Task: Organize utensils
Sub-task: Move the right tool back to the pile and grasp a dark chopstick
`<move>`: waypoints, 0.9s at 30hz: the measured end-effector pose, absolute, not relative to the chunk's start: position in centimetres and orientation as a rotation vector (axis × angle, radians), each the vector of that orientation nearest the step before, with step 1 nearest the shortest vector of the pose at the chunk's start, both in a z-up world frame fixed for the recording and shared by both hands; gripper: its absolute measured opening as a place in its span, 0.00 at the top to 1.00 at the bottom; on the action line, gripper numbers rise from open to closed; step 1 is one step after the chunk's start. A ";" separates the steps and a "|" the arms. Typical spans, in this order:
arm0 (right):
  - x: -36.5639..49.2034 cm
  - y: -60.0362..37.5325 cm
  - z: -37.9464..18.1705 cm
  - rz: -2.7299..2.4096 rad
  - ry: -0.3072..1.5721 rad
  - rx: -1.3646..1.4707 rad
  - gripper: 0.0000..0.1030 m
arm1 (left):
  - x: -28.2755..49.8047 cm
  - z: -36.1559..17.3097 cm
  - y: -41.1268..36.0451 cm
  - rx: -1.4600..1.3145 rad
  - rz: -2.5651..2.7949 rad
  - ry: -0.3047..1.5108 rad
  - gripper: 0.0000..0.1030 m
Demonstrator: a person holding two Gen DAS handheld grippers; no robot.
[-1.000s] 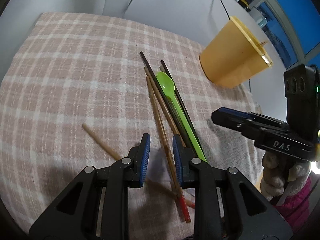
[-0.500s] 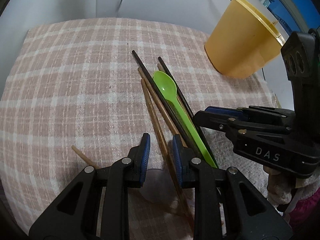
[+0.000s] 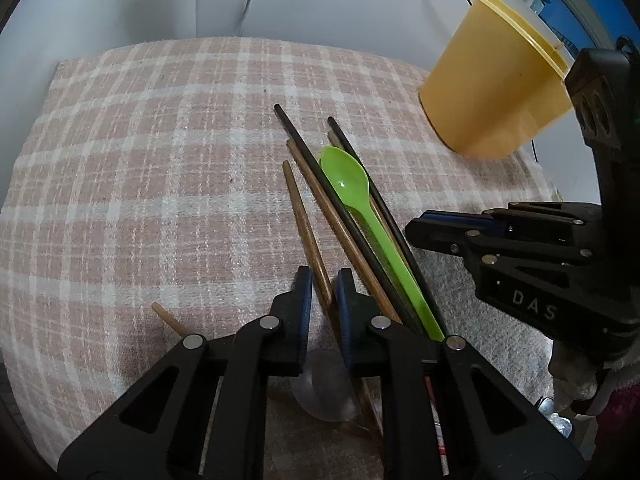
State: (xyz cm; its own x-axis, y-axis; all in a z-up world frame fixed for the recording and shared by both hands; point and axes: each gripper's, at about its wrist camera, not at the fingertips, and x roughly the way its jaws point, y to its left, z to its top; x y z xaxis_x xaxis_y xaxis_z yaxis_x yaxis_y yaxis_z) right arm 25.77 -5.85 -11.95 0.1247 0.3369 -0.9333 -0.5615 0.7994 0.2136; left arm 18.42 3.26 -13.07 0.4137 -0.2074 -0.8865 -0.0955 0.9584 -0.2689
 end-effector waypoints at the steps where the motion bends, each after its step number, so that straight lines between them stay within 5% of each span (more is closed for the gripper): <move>1: 25.8 -5.9 -11.9 0.666 1.291 -0.197 0.92 | 18.4 -13.0 3.3 -0.294 -0.072 1.147 0.88; 27: 26.3 -4.6 -12.3 0.677 1.312 -0.229 0.91 | 20.6 -13.1 3.2 -0.312 -0.053 1.172 0.90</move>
State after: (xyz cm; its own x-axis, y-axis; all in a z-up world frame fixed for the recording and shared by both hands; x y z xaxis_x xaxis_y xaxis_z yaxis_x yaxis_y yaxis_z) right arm 26.32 -4.62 -12.33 0.0981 0.3277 -0.9397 -0.5763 0.7885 0.2148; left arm 20.61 3.23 -13.07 0.3918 -0.2027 -0.8974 -0.1202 0.9558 -0.2684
